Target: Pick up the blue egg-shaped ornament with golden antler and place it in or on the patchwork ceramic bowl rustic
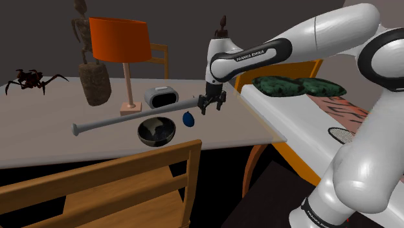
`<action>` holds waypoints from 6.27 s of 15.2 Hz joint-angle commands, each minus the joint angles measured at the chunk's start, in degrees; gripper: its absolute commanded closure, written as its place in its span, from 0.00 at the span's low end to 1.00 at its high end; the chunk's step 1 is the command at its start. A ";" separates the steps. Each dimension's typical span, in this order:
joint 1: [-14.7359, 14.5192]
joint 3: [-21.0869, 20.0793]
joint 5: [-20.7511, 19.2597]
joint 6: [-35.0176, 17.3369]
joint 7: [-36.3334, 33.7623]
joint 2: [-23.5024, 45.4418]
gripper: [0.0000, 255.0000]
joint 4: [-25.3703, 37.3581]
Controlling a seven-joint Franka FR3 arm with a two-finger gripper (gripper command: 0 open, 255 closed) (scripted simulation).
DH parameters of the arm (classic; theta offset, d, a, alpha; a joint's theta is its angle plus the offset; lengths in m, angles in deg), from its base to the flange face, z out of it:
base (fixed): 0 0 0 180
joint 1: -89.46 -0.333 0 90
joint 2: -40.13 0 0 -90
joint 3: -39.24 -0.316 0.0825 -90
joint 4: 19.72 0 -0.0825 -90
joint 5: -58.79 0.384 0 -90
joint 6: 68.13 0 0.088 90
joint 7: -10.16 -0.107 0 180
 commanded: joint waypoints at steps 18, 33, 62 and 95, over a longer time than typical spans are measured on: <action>-0.68 -0.30 0.14 -3.27 -2.67 29.26 0.00 28.06; -0.64 -0.29 0.13 -4.16 -2.66 29.82 1.00 27.73; -0.69 -0.35 0.42 12.68 -1.80 25.26 1.00 40.03; -15.51 -4.14 -2.32 19.11 -19.82 34.97 1.00 55.01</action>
